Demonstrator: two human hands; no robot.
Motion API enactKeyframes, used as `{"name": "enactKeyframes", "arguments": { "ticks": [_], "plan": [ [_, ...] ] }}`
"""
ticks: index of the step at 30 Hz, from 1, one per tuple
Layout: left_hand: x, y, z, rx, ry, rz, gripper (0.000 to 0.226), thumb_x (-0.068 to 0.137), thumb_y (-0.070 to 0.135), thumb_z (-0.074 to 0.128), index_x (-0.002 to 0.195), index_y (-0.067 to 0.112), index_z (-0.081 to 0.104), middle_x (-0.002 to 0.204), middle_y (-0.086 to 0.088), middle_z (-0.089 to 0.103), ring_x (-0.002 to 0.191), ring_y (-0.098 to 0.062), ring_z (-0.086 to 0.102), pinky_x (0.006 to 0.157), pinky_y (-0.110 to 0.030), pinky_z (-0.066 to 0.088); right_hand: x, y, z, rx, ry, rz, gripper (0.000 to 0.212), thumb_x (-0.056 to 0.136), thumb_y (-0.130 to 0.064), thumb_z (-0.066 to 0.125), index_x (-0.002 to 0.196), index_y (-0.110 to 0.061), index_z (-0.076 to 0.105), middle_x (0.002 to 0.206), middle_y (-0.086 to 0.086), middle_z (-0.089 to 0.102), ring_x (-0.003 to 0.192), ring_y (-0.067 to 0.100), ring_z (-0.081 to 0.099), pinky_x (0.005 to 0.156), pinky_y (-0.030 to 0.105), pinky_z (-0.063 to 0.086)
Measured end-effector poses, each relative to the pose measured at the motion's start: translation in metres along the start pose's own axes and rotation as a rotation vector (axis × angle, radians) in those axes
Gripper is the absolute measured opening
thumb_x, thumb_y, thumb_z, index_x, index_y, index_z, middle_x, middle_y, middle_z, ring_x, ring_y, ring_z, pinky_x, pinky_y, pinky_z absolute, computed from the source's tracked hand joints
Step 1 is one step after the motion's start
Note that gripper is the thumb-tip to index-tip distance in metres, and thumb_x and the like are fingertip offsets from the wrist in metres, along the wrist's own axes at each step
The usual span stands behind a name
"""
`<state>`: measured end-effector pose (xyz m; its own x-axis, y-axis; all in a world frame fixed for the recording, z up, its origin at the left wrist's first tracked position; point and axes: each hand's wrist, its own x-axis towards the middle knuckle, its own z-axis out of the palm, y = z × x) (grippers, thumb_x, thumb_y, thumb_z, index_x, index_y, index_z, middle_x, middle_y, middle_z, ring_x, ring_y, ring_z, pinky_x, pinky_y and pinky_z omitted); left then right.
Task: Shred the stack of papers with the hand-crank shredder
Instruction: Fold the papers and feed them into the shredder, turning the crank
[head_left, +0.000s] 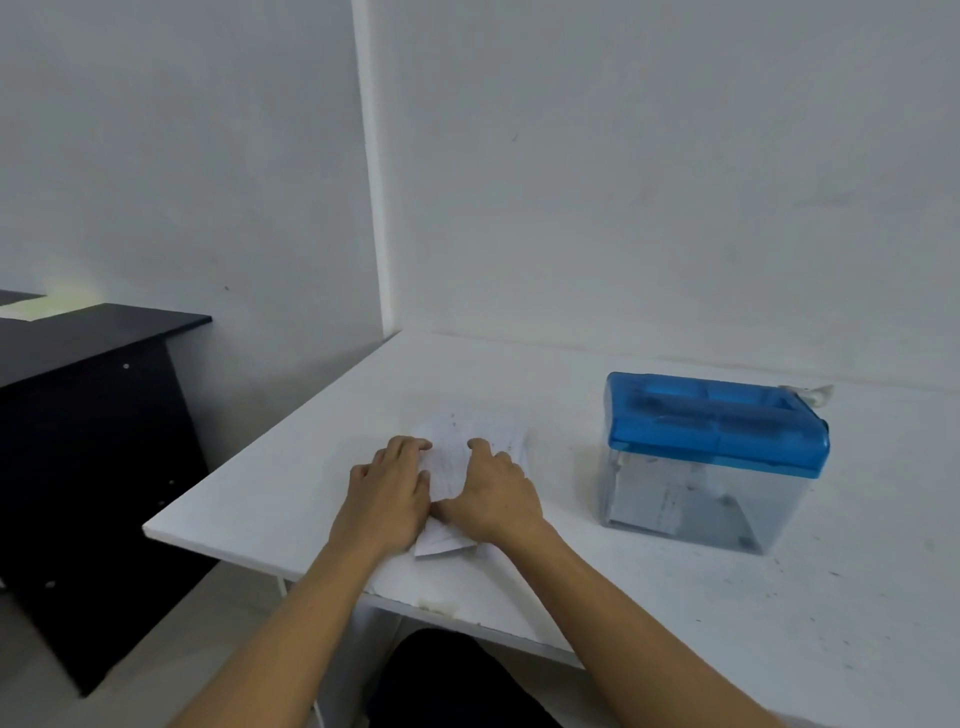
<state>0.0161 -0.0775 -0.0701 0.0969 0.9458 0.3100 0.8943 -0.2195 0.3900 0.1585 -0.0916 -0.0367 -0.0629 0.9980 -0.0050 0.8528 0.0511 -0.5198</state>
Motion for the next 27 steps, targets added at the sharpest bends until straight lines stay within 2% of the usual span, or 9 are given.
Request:
{"name": "enactKeyframes", "arguments": {
  "ticks": [2,5,8,11,12,14,16,20,27],
  "plan": [
    [0.000,0.000,0.001,0.001,0.015,-0.011,0.038,0.106,0.023,0.035,0.144,0.020,0.038,0.149,0.002,0.041,0.131,-0.019,0.047,0.111,-0.038,0.032,0.002,0.005,0.001,0.097,0.025,0.011,0.082,0.083,-0.038,0.072,0.149,-0.019,0.028,0.130,0.006,0.058,0.117,0.026,0.057,0.092,0.035,0.049],
    [0.001,0.004,0.001,-0.001,0.002,-0.041,0.045,0.108,0.029,0.034,0.151,0.019,0.030,0.155,0.000,0.038,0.137,-0.019,0.044,0.114,-0.039,0.031,-0.001,0.017,0.002,0.248,0.116,0.006,0.042,0.088,-0.029,0.070,0.127,-0.025,0.053,0.101,-0.006,0.064,0.092,0.013,0.061,0.075,0.022,0.045],
    [0.002,0.004,-0.001,-0.099,-0.021,-0.118,0.051,0.107,0.037,0.034,0.155,0.020,0.026,0.156,0.001,0.038,0.139,-0.020,0.043,0.117,-0.041,0.029,-0.003,0.027,0.004,0.426,0.251,-0.012,0.012,0.091,-0.031,0.069,0.100,-0.024,0.065,0.087,-0.013,0.064,0.082,0.007,0.062,0.071,0.018,0.046],
    [0.007,0.008,-0.008,-0.415,0.031,-0.268,0.049,0.106,0.042,0.043,0.150,0.023,0.038,0.147,0.003,0.051,0.133,-0.020,0.050,0.114,-0.040,0.035,0.000,0.031,0.003,0.591,0.299,0.005,0.011,0.092,-0.033,0.069,0.092,-0.022,0.068,0.085,-0.012,0.068,0.079,0.003,0.063,0.070,0.018,0.051],
    [0.009,0.013,-0.010,-0.573,0.052,-0.310,0.044,0.105,0.039,0.047,0.145,0.022,0.047,0.141,0.003,0.056,0.129,-0.019,0.053,0.107,-0.034,0.041,0.001,0.032,0.002,0.633,0.302,0.012,0.012,0.092,-0.033,0.069,0.090,-0.022,0.069,0.084,-0.011,0.069,0.078,0.004,0.065,0.069,0.018,0.053],
    [0.011,0.025,-0.012,-0.837,0.066,-0.333,0.027,0.102,0.030,0.055,0.124,0.019,0.066,0.123,0.004,0.068,0.113,-0.016,0.063,0.083,-0.018,0.048,0.001,0.036,0.000,0.696,0.310,0.014,0.014,0.094,-0.033,0.067,0.090,-0.020,0.070,0.083,-0.009,0.070,0.077,0.005,0.066,0.066,0.017,0.053],
    [0.010,0.034,-0.011,-0.931,0.080,-0.330,0.016,0.100,0.024,0.060,0.103,0.018,0.075,0.102,0.004,0.076,0.095,-0.014,0.071,0.071,-0.015,0.052,0.002,0.039,0.000,0.737,0.326,0.012,0.017,0.096,-0.032,0.065,0.094,-0.017,0.072,0.084,-0.007,0.071,0.077,0.005,0.067,0.066,0.017,0.052],
    [0.008,0.032,-0.008,-0.997,0.099,-0.345,0.018,0.095,0.030,0.068,0.099,0.016,0.078,0.092,0.007,0.078,0.086,-0.011,0.074,0.081,-0.029,0.058,0.000,0.040,-0.002,0.810,0.352,0.024,0.015,0.098,-0.027,0.062,0.101,-0.016,0.072,0.092,-0.006,0.073,0.083,0.005,0.068,0.065,0.011,0.051],
    [0.010,0.036,-0.003,-0.995,0.154,-0.414,0.020,0.089,0.034,0.076,0.092,0.015,0.078,0.088,0.006,0.078,0.078,-0.010,0.075,0.081,-0.031,0.060,0.000,0.041,-0.002,0.881,0.376,0.043,0.015,0.099,-0.026,0.060,0.108,-0.016,0.068,0.100,-0.005,0.072,0.088,0.004,0.067,0.069,0.013,0.054]
  ]
}}
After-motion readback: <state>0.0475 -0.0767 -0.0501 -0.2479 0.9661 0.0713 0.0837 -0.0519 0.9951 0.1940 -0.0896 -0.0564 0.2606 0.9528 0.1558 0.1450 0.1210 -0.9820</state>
